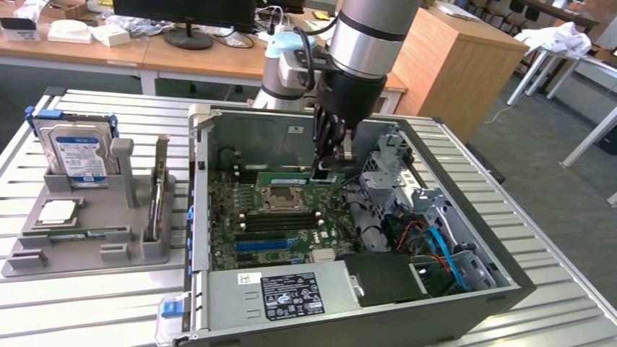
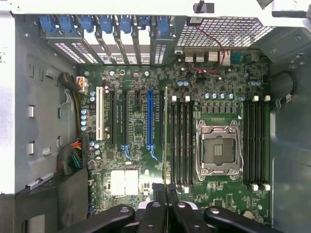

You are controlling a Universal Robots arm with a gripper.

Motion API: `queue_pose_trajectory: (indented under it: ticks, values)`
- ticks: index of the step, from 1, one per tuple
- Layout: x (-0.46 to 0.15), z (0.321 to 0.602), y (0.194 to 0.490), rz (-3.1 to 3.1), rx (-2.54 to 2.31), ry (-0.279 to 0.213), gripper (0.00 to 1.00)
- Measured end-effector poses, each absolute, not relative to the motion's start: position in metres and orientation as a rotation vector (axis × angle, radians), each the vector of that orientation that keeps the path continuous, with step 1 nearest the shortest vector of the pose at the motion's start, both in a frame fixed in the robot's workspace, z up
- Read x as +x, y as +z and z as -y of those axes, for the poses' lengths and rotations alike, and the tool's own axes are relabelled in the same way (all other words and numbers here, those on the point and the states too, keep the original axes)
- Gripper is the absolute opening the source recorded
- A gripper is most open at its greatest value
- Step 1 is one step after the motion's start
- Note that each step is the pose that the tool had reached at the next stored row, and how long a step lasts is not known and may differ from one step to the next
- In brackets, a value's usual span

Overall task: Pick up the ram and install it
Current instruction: 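Pick up the ram and move it above insertion slot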

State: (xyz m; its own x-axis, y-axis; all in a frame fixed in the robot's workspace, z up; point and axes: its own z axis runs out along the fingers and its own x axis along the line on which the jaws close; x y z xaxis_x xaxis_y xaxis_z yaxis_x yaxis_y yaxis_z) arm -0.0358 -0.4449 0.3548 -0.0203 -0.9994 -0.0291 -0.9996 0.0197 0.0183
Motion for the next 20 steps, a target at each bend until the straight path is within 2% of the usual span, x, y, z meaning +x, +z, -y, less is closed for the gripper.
queue_pose_trajectory:
  ticks: [20]
  values:
    - [-0.036,0.445,0.341,-2.237,-2.193,0.052,0.11]
